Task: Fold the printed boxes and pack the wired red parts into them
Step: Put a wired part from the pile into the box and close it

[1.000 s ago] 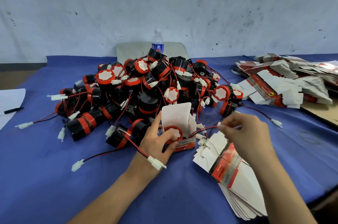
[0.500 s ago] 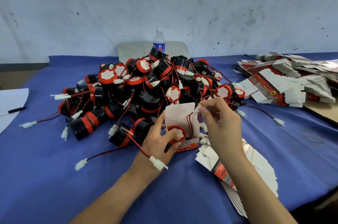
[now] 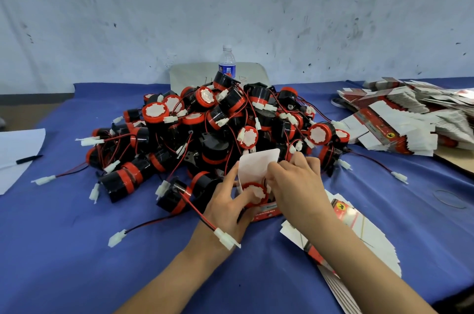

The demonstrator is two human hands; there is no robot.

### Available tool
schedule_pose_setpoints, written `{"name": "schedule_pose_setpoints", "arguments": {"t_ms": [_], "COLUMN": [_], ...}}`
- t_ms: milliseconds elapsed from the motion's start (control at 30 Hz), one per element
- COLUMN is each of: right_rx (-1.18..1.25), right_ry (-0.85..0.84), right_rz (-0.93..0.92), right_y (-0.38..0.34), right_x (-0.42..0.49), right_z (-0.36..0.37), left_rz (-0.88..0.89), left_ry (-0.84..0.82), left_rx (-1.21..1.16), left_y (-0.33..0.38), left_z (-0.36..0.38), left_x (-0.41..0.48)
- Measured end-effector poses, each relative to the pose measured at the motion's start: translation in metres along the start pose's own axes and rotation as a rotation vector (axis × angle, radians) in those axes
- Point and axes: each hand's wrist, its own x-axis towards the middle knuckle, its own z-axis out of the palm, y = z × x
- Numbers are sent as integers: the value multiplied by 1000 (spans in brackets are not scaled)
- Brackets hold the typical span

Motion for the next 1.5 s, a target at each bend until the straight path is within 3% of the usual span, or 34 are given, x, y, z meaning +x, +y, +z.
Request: {"name": "schedule_pose_setpoints", "arguments": {"t_ms": [67,167,233,333,400,633,833,1000,1333,1500], "right_rx": [7,118,24,-60,-5,90,378,342,386,347], "right_ry": [-66,63,76,-202,-286,-268,-427,-408,-434,-456], "right_rz": [28,77,34,-74,-20,154,343,423,466,424], "right_y": [5,13,11,3,6,4,-4,-14,-14,-17], "right_x": [3,3,5,5,7,7,0,-15,-10,-8], "right_z": [0,-5,-6,5,15,22,18,17,14,11], "left_rz": [14,8,25,73,53,-276,-19,109,158,95], "left_ry": [-12,13,24,52,34,70,157,164,84,41], "left_rx": [-5,-10,-12,-47,-134,-183,-33,176,174,141], "left_y": [0,-1,1,-1,-1,-6,-3,0,13,13], "left_z": [0,-1,-3,-1,-2,1,4,6,-2,-1], "left_x": [1,1,2,3,2,-4,-4,-4,-3,-5]}}
